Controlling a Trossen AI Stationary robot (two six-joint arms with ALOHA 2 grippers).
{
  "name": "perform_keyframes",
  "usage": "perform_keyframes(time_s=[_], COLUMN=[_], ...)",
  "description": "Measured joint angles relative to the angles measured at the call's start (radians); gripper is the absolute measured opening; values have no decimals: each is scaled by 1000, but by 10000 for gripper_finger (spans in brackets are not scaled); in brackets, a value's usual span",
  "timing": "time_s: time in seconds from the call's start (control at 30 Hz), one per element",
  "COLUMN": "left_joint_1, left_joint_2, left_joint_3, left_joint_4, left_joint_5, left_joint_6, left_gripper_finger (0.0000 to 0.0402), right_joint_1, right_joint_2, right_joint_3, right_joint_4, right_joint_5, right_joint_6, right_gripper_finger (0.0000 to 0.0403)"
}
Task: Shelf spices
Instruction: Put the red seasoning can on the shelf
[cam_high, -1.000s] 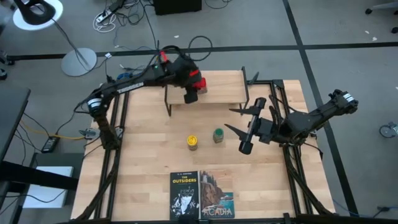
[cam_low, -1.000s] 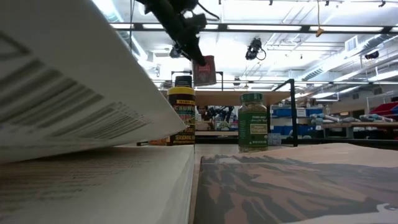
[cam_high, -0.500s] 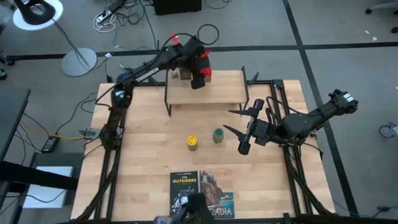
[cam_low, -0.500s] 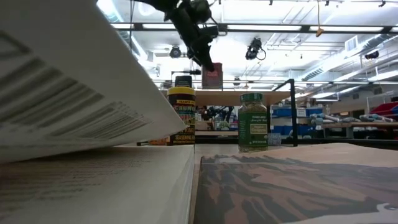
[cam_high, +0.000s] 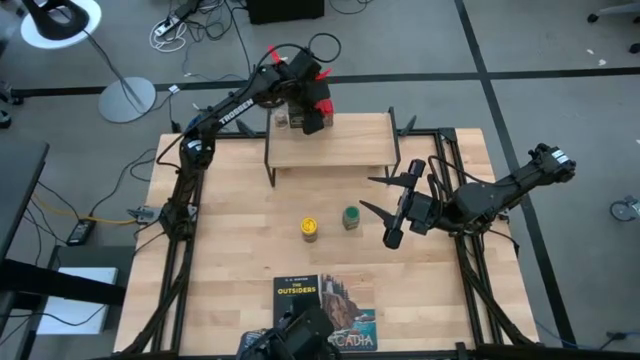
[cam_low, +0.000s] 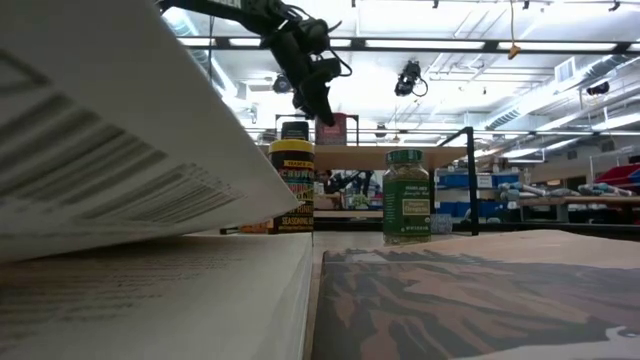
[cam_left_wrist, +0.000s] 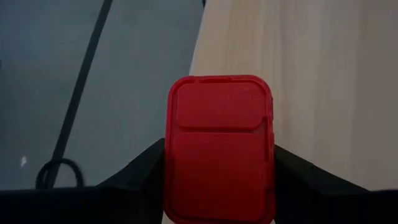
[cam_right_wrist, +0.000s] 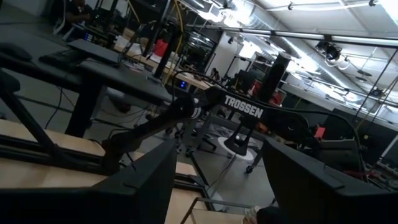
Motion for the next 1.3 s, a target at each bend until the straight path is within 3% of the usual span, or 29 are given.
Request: perform_keyframes(time_s=[0.63,0.87,1.3], left_joint_1=[7,1,-32], left_joint_2=[8,8,8], left_joint_3=[-37,-37,-37], left_joint_4=[26,28,32], left_joint_5=[37,37,36], left_joint_6=[45,40,37], left_gripper_finger=[208,240,247], right_joint_1=[0,0,0], right_joint_2=[0,0,0], right_joint_3=[0,0,0], right_joint_4=[3,-1,-2], right_joint_5=[0,0,0], right_joint_6=[0,-6,-6], right_gripper_finger=[238,236,231])
